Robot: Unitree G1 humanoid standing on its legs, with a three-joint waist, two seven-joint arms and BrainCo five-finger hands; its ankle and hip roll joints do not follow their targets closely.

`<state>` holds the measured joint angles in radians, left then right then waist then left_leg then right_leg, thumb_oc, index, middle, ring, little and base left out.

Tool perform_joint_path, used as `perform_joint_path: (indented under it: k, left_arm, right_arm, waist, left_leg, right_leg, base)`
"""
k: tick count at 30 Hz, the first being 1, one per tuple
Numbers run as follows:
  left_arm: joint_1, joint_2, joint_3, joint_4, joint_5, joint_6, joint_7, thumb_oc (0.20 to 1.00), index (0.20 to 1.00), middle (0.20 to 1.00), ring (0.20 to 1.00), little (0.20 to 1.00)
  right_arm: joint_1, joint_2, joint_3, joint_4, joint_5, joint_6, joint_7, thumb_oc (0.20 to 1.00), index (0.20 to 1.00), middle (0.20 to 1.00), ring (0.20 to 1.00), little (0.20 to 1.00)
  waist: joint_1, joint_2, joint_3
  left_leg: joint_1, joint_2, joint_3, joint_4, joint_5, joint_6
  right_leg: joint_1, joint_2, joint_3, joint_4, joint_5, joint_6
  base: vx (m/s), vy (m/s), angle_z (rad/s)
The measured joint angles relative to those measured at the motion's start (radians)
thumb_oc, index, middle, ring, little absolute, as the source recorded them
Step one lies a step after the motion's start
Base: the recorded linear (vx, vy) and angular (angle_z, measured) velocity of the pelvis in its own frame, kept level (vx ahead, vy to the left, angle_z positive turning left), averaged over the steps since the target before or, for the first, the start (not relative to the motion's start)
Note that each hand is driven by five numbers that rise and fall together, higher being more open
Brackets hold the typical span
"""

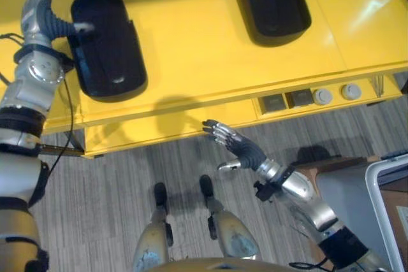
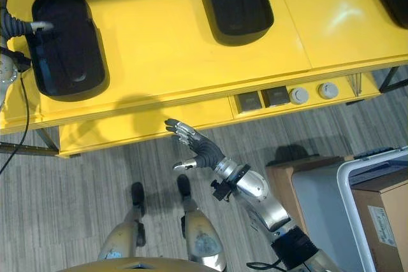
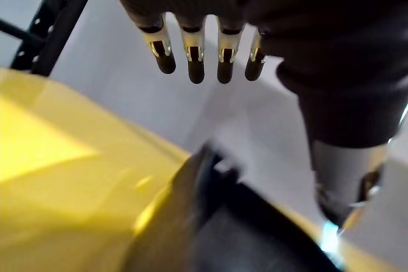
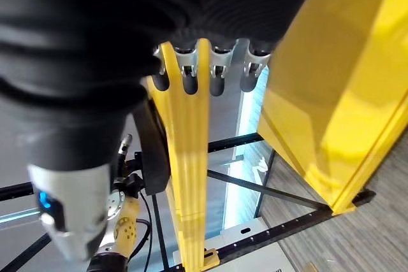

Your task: Move parts from the plastic box to the shelf.

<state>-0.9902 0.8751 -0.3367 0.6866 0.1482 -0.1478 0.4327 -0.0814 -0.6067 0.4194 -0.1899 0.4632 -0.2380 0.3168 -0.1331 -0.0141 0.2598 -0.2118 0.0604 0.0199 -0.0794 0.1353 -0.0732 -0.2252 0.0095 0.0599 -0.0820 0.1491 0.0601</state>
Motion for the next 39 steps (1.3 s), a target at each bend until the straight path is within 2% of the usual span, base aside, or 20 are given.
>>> perform_joint_path:
  k: [3, 4, 5, 7, 8, 11, 12, 13, 15, 16, 17, 18, 20, 22, 25, 26, 28, 29, 35, 39]
  left_arm:
    - [0.04, 0.002, 0.063, -0.13, 0.023, 0.002, 0.059, 1.0, 1.0, 1.0, 1.0, 1.0]
    - [0.163, 0.002, 0.188, -0.321, 0.08, 0.001, 0.101, 1.0, 1.0, 1.0, 1.0, 1.0]
    - [0.225, 0.003, 0.235, -0.393, 0.107, -0.005, 0.12, 1.0, 1.0, 1.0, 1.0, 1.0]
    - [0.282, 0.002, 0.259, -0.437, 0.144, -0.013, 0.14, 1.0, 1.0, 1.0, 1.0, 1.0]
    - [0.34, -0.008, 0.303, -0.482, 0.163, -0.012, 0.143, 1.0, 1.0, 1.0, 1.0, 1.0]
    - [0.591, -0.133, 0.448, -0.626, 0.172, -0.019, 0.152, 1.0, 1.0, 1.0, 1.0, 1.0]
    - [0.639, -0.167, 0.464, -0.654, 0.171, -0.025, 0.151, 1.0, 1.0, 1.0, 1.0, 1.0]
    - [0.74, -0.241, 0.499, -0.717, 0.168, -0.05, 0.137, 1.0, 1.0, 1.0, 1.0, 1.0]
    - [0.816, -0.302, 0.496, -0.731, 0.151, -0.077, 0.112, 1.0, 1.0, 1.0, 1.0, 1.0]
    - [0.851, -0.334, 0.511, -0.759, 0.136, -0.086, 0.101, 1.0, 1.0, 1.0, 1.0, 1.0]
    - [0.918, -0.386, 0.511, -0.788, 0.118, -0.105, 0.096, 1.0, 1.0, 1.0, 1.0, 1.0]
    - [1.002, -0.44, 0.516, -0.823, 0.064, -0.132, 0.07, 1.0, 1.0, 1.0, 1.0, 1.0]
    - [1.073, -0.477, 0.479, -0.861, 0.009, -0.144, 0.045, 1.0, 1.0, 1.0, 1.0, 1.0]
    - [1.127, -0.48, 0.43, -0.871, -0.042, -0.168, -0.011, 1.0, 1.0, 1.0, 1.0, 1.0]
    - [1.149, -0.48, 0.401, -0.866, -0.097, -0.169, -0.067, 1.0, 1.0, 1.0, 1.0, 1.0]
    - [1.154, -0.48, 0.391, -0.861, -0.129, -0.174, -0.08, 1.0, 1.0, 1.0, 1.0, 1.0]
    - [1.16, -0.481, 0.353, -0.847, -0.166, -0.175, -0.108, 1.0, 1.0, 1.0, 1.0, 1.0]
    - [1.193, -0.48, 0.319, -0.832, -0.197, -0.175, -0.152, 1.0, 1.0, 1.0, 1.0, 1.0]
    - [1.248, -0.473, 0.314, -0.828, -0.258, -0.174, -0.202, 1.0, 1.0, 1.0, 1.0, 1.0]
    - [1.246, -0.462, 0.316, -0.828, -0.265, -0.174, -0.218, 1.0, 1.0, 1.0, 1.0, 1.0]
  right_arm:
    - [-0.014, 0.002, -0.002, -0.003, -0.001, -0.003, 0.0, 1.0, 1.0, 1.0, 1.0, 1.0]
    - [-0.005, 0.004, -0.015, -0.026, -0.027, -0.003, 0.0, 1.0, 1.0, 1.0, 1.0, 1.0]
    - [-0.001, 0.008, -0.028, -0.037, -0.039, -0.003, 0.0, 1.0, 1.0, 1.0, 1.0, 1.0]
    - [0.005, 0.012, -0.041, -0.036, -0.04, -0.005, -0.001, 1.0, 1.0, 1.0, 1.0, 1.0]
    - [0.008, 0.015, -0.046, -0.037, -0.043, -0.005, 0.0, 1.0, 1.0, 1.0, 1.0, 1.0]
    - [0.038, 0.054, -0.102, -0.035, -0.069, -0.005, -0.001, 1.0, 1.0, 1.0, 1.0, 1.0]
    - [0.038, 0.06, -0.104, -0.034, -0.073, -0.005, -0.001, 1.0, 1.0, 1.0, 1.0, 1.0]
    - [0.034, 0.061, -0.109, -0.03, -0.091, -0.006, -0.002, 1.0, 1.0, 1.0, 1.0, 1.0]
    - [0.025, 0.058, -0.107, -0.023, -0.13, -0.008, -0.029, 1.0, 1.0, 1.0, 1.0, 1.0]
    - [0.019, 0.059, -0.106, -0.021, -0.153, -0.008, -0.039, 0.881, 0.881, 0.881, 0.881, 0.881]
    - [0.013, 0.059, -0.109, -0.016, -0.169, -0.014, -0.049, 0.2, 0.2, 0.2, 0.2, 0.2]
    - [-0.005, 0.079, -0.108, 0.003, -0.206, -0.015, -0.081, 0.2, 0.2, 0.2, 0.2, 0.2]
    - [-0.021, 0.095, -0.108, 0.043, -0.231, -0.024, -0.11, 0.2, 0.2, 0.2, 0.2, 0.2]
    - [-0.049, 0.11, -0.096, 0.13, -0.272, -0.021, -0.136, 0.2, 0.2, 0.2, 0.2, 0.2]
    - [-0.066, 0.116, -0.081, 0.189, -0.293, -0.019, -0.157, 0.2, 0.2, 0.2, 0.2, 0.2]
    - [-0.07, 0.123, -0.075, 0.207, -0.301, -0.02, -0.164, 0.2, 0.2, 0.2, 0.2, 0.2]
    - [-0.066, 0.124, -0.067, 0.225, -0.313, -0.015, -0.181, 0.2, 0.2, 0.2, 0.2, 0.2]
    - [-0.07, 0.127, -0.066, 0.248, -0.314, -0.013, -0.196, 0.2, 0.2, 0.2, 0.2, 0.2]
    - [-0.075, 0.136, -0.066, 0.281, -0.315, -0.002, -0.2, 0.2, 0.2, 0.2, 0.2, 0.2]
    - [-0.096, 0.172, -0.065, 0.346, -0.313, 0.002, -0.235, 0.2, 0.2, 0.2, 0.2, 0.2]
  waist:
    - [0.01, -0.01, -0.008]
    - [0.01, -0.011, -0.009]
    - [0.011, -0.012, -0.01]
    - [0.015, -0.011, -0.035]
    - [0.018, -0.011, -0.056]
    - [0.049, -0.008, -0.118]
    - [0.061, -0.006, -0.128]
    - [0.071, -0.001, -0.155]
    - [0.093, 0.007, -0.163]
    - [0.098, 0.011, -0.168]
    - [0.103, 0.014, -0.177]
    - [0.123, 0.016, -0.188]
    - [0.13, 0.015, -0.204]
    - [0.168, 0.012, -0.234]
    - [0.193, 0.012, -0.239]
    - [0.205, 0.014, -0.238]
    - [0.201, 0.014, -0.238]
    - [0.218, 0.01, -0.241]
    - [0.259, 0.004, -0.241]
    - [0.274, -0.002, -0.235]
  left_leg:
    - [0.029, 0.0, 0.007, 0.0, -0.008, 0.0]
    - [0.06, -0.002, 0.009, 0.0, -0.016, 0.001]
    - [0.081, -0.002, 0.009, -0.001, -0.023, 0.003]
    - [0.097, -0.002, 0.009, -0.002, -0.028, 0.004]
    - [0.101, -0.001, 0.009, -0.005, -0.034, 0.005]
    - [0.153, -0.004, 0.008, -0.001, -0.046, 0.009]
    - [0.162, -0.005, 0.006, 0.0, -0.048, 0.01]
    - [0.167, -0.009, 0.002, 0.0, -0.05, 0.013]
    - [0.179, -0.015, -0.018, 0.0, -0.048, 0.016]
    - [0.187, -0.018, -0.019, -0.003, -0.055, 0.018]
    - [0.2, -0.022, -0.02, -0.005, -0.057, 0.021]
    - [0.222, -0.026, -0.03, -0.006, -0.063, 0.025]
    - [0.234, -0.031, -0.043, -0.006, -0.072, 0.025]
    - [0.233, -0.035, -0.068, -0.006, -0.068, 0.028]
    - [0.224, -0.042, -0.092, -0.006, -0.058, 0.033]
    - [0.215, -0.044, -0.112, -0.006, -0.056, 0.033]
    - [0.211, -0.05, -0.147, -0.006, -0.052, 0.035]
    - [0.203, -0.053, -0.168, -0.006, -0.05, 0.035]
    - [0.192, -0.055, -0.212, 0.0, -0.03, 0.042]
    - [0.189, -0.055, -0.217, 0.0, -0.022, 0.03]
  right_leg:
    - [0.024, -0.001, 0.01, 0.0, -0.004, 0.002]
    - [0.053, -0.003, 0.015, 0.0, -0.006, 0.002]
    - [0.073, -0.003, 0.018, 0.0, -0.011, -0.001]
    - [0.09, -0.003, 0.014, 0.0, -0.021, -0.003]
    - [0.094, -0.003, 0.014, 0.0, -0.023, -0.003]
    - [0.147, -0.007, 0.011, 0.0, -0.041, -0.005]
    - [0.159, -0.008, 0.007, 0.0, -0.044, -0.004]
    - [0.163, -0.011, 0.006, -0.001, -0.048, -0.003]
    - [0.189, -0.019, -0.018, 0.0, -0.054, 0.001]
    - [0.196, -0.022, -0.018, -0.001, -0.057, 0.002]
    - [0.212, -0.025, -0.016, -0.005, -0.062, 0.005]
    - [0.237, -0.029, -0.027, -0.001, -0.072, 0.003]
    - [0.255, -0.031, -0.028, -0.005, -0.08, 0.004]
    - [0.265, -0.035, -0.05, -0.001, -0.086, 0.01]
    - [0.269, -0.041, -0.077, -0.005, -0.086, 0.012]
    - [0.276, -0.041, -0.102, -0.001, -0.086, 0.013]
    - [0.291, -0.045, -0.132, -0.003, -0.092, 0.012]
    - [0.295, -0.049, -0.159, -0.007, -0.105, 0.008]
    - [0.297, -0.047, -0.211, -0.007, -0.109, 0.006]
    - [0.297, -0.045, -0.214, -0.007, -0.11, 0.007]
  base:
    - [0.08, 0.005, -0.11]
    - [0.07, 0.012, -0.12]
    - [0.07, 0.012, -0.09]
    - [0.05, 0.013, 0.04]
    - [0.03, 0.002, 0.04]
    - [0.03, 0.004, 0.04]
    - [0.0, 0.004, 0.1]
    - [0.04, -0.001, 0.19]
    - [0.05, 0.001, 0.27]
    - [0.03, -0.005, 0.17]
    - [0.03, -0.006, 0.11]
    - [0.03, -0.015, 0.11]
    - [0.01, -0.014, 0.27]
    - [-0.02, -0.006, 0.34]
    - [-0.03, -0.02, 0.28]
    - [0.0, -0.022, 0.37]
    - [0.01, -0.025, 0.61]
    - [0.02, -0.035, 0.6]
    - [0.0, -0.021, 0.29]
    - [0.0, -0.007, 0.03]
